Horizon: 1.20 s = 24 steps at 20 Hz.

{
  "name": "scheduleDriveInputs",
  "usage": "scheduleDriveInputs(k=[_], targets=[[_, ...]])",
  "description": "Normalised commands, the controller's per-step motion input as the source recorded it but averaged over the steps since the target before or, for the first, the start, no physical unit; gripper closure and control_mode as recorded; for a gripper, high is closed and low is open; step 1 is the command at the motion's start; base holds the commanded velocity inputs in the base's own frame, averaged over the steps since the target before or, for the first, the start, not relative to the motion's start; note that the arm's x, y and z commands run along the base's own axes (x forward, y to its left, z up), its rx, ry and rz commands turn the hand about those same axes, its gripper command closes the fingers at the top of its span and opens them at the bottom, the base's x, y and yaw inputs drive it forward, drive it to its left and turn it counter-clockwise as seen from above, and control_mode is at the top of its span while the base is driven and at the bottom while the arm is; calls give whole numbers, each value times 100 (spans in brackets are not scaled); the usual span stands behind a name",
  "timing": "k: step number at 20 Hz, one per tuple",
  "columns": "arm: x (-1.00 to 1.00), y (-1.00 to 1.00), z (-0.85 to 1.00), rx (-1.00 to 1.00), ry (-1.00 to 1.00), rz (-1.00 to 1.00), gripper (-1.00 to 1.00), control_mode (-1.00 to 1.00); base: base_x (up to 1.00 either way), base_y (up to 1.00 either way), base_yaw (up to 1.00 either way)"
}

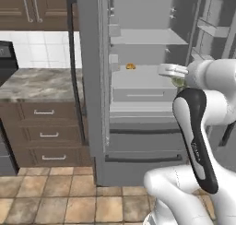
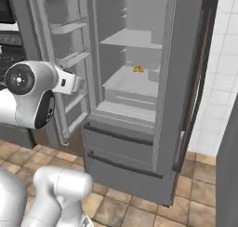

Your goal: Take the lemon wedge from the fridge and place it on the plate with fish on the dining counter.

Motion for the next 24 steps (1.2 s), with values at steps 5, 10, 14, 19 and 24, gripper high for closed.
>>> scheduleDriveInputs(k=[5,10,14,19,24], targets=[[0,0,0,0,0,0,100,100,-38,-1,89],[0,0,0,0,0,0,100,100,0,0,100],[0,0,0,0,0,0,100,100,0,0,100],[0,0,0,0,0,0,100,100,0,0,100],[0,0,0,0,0,0,100,100,30,0,94]])
